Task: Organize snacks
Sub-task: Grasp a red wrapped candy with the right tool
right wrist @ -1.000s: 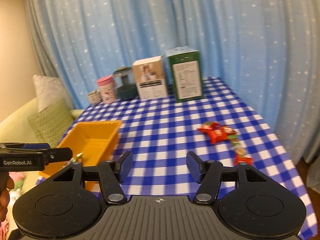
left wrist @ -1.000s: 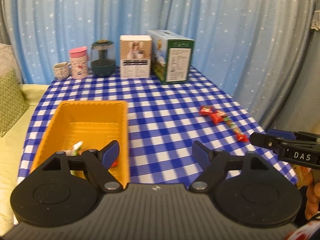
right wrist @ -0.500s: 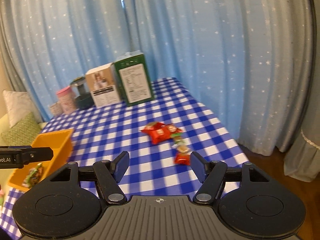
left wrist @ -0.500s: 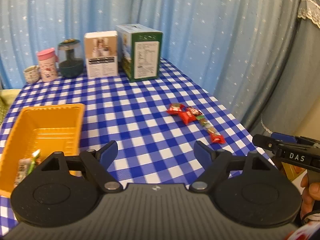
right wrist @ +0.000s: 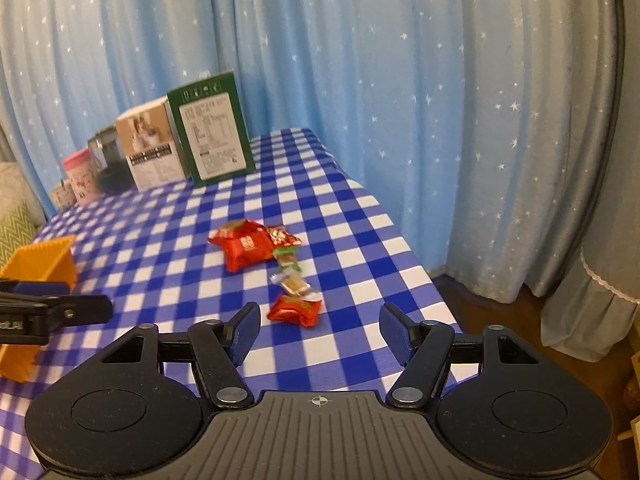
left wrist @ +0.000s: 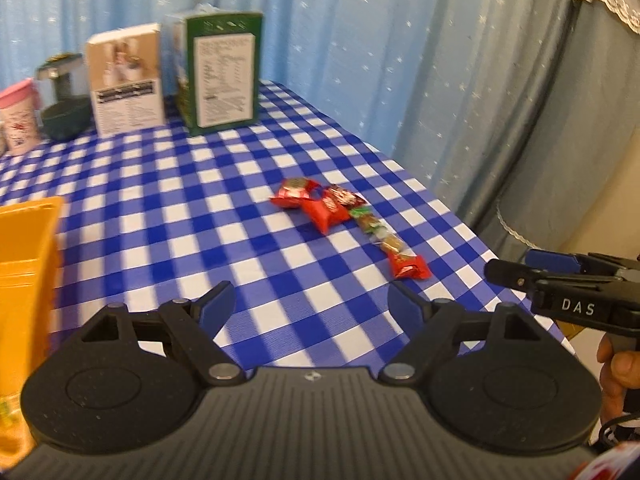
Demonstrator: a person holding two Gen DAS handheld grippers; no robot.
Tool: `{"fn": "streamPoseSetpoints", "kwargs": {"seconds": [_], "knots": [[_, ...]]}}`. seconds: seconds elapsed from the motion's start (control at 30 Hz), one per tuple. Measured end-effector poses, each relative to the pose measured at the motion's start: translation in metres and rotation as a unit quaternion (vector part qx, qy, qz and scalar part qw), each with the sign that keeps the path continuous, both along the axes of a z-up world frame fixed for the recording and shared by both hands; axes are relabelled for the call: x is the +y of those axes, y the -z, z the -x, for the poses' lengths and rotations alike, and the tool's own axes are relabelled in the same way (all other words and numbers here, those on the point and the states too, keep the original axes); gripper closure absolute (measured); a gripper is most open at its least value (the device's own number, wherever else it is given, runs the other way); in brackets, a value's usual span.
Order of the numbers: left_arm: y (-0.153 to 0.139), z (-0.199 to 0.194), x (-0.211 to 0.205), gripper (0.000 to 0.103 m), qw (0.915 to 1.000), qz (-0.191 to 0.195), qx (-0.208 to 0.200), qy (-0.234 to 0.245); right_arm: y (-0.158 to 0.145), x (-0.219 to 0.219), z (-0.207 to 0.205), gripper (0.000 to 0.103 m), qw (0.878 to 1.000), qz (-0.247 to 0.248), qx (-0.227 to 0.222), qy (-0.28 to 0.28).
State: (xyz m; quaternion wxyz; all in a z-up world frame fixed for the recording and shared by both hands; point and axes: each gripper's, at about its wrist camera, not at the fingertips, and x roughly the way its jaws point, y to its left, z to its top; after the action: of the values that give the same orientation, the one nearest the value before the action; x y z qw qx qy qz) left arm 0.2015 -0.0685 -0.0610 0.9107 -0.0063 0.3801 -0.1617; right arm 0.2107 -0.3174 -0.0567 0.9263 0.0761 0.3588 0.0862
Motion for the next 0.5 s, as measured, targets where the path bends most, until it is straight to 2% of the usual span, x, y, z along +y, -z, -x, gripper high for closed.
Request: {"fn": "streamPoseSetpoints", "kwargs": {"seconds": [0.07, 0.13, 0.27, 0.5], "knots": [[0.011, -0.009, -0.012, 0.022, 1.0, 0.002, 0.003, 0.007, 0.01, -0.003, -0.007, 0.037, 1.0, 0.0, 0.006, -0.007], [0.022, -0.017, -0.021, 0.022, 0.9999, 0.0, 0.007, 0.011, 0.02, -0.007, -0.014, 0.044, 1.0, -0.003, 0.016, -0.017], [0.039, -0.03, -0.03, 0.021, 0.9998, -0.01, 0.012, 0.011, 0.034, -0.005, -0.03, 0.046, 0.998, -0.006, 0.031, -0.047], [0.052, -0.047, -0.023, 0.021, 0.9988, -0.041, 0.014, 0.022, 0.048, 0.017, -0.062, 0.046, 0.99, 0.041, -0.002, -0.138]]}}
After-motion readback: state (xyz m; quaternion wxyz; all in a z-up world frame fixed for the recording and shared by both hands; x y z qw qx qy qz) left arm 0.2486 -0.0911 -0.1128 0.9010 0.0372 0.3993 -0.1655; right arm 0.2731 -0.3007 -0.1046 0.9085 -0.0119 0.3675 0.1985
